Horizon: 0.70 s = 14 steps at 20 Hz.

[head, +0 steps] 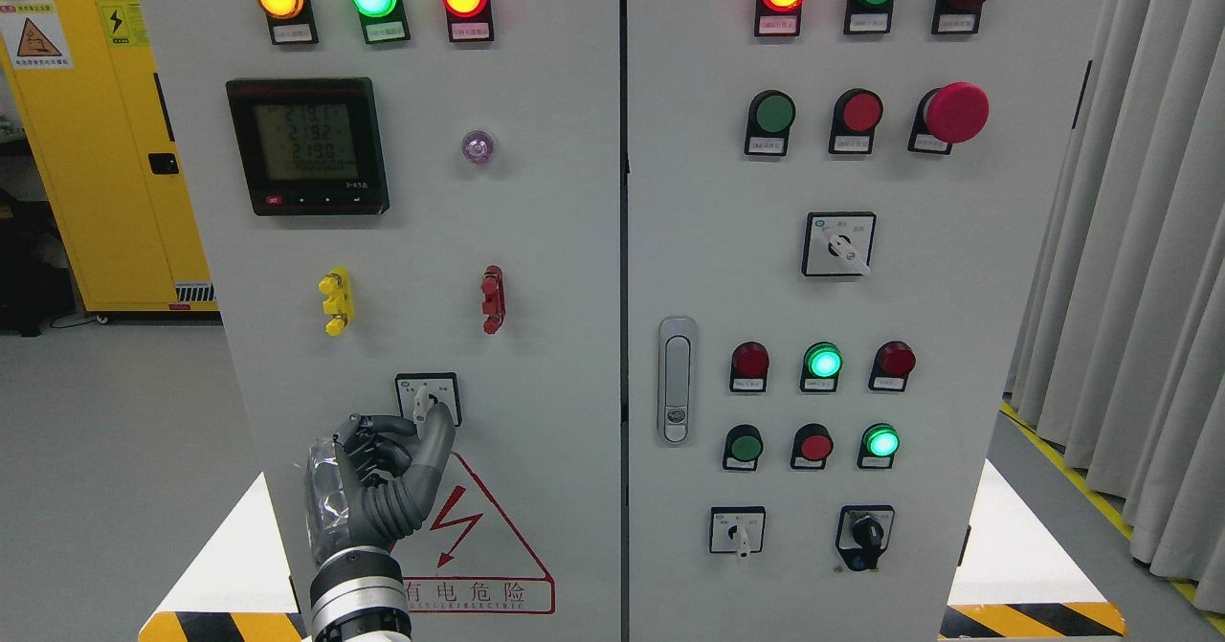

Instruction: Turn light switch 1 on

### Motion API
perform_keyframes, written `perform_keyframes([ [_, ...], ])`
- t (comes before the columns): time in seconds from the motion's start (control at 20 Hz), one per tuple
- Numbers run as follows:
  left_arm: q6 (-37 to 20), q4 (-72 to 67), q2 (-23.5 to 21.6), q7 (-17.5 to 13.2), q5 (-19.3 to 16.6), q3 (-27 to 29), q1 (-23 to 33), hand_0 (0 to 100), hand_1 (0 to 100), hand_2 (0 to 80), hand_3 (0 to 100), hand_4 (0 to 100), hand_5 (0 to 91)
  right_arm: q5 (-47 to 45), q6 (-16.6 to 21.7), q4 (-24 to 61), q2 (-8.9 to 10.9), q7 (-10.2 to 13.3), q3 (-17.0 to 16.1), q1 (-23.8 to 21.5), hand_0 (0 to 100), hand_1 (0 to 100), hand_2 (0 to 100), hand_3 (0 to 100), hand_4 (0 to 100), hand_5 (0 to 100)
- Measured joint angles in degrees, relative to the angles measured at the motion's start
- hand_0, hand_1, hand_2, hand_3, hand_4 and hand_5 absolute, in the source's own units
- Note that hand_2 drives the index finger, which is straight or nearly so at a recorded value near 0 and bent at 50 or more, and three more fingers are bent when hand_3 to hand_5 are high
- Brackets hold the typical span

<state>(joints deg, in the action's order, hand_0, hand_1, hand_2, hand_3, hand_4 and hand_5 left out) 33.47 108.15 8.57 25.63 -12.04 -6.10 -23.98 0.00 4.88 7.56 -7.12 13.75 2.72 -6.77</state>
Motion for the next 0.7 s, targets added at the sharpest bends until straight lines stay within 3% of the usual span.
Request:
perform_keyframes([
  [0.7, 0.0, -0.5, 0.0, 0.0, -0.1, 0.0, -0.4, 19, 65, 62.7, 92, 88, 85.8, 0.0, 0.0, 0.0, 0.00, 0.0, 0.0, 0.0, 0, 50, 4, 0, 0, 0],
])
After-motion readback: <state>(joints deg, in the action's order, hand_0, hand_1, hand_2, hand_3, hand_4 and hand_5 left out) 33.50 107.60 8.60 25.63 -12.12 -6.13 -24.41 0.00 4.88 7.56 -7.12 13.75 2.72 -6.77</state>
